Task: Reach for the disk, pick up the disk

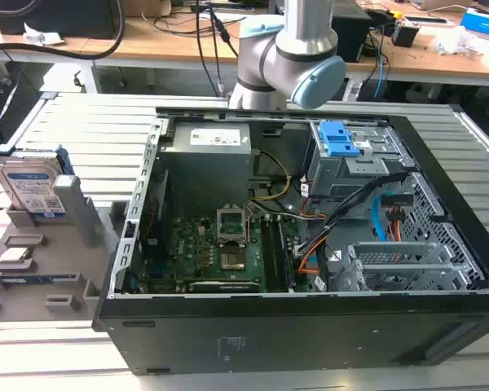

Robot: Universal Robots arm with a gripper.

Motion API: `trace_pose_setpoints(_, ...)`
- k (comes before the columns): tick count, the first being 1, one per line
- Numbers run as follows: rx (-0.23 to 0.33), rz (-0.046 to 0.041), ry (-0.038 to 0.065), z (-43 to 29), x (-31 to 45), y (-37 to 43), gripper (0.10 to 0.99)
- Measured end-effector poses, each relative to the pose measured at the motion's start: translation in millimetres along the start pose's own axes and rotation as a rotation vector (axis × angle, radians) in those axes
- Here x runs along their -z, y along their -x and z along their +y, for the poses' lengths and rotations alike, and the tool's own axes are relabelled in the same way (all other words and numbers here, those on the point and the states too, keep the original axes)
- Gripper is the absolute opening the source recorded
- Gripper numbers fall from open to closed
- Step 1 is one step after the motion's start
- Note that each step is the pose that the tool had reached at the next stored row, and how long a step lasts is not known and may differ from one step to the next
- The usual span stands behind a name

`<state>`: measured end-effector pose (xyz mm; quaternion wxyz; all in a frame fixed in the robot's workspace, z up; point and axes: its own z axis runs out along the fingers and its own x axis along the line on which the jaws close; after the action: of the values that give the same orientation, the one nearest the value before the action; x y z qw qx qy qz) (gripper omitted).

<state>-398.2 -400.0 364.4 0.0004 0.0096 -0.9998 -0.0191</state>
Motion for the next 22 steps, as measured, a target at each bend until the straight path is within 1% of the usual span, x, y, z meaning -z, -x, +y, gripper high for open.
trace_pose_setpoints(4,0.046,0.0018,0.000,0.0,0.0,0.0,0.106)
trace_pose_setpoints(6,0.092,0.0036,0.000,0.0,0.1,0.0,0.106)
trace_pose_setpoints(7,0.104,0.0041,0.000,0.0,0.1,0.0,0.106)
trace_pose_setpoints(13,0.143,0.0055,0.000,0.0,0.0,0.0,0.106)
trace_pose_setpoints(14,0.181,0.0070,0.000,0.0,0.0,0.0,0.106)
trace_pose_setpoints(17,0.246,0.0094,0.000,0.0,0.0,0.0,0.106)
trace_pose_setpoints(22,0.293,0.0113,0.000,0.0,0.0,0.0,0.106)
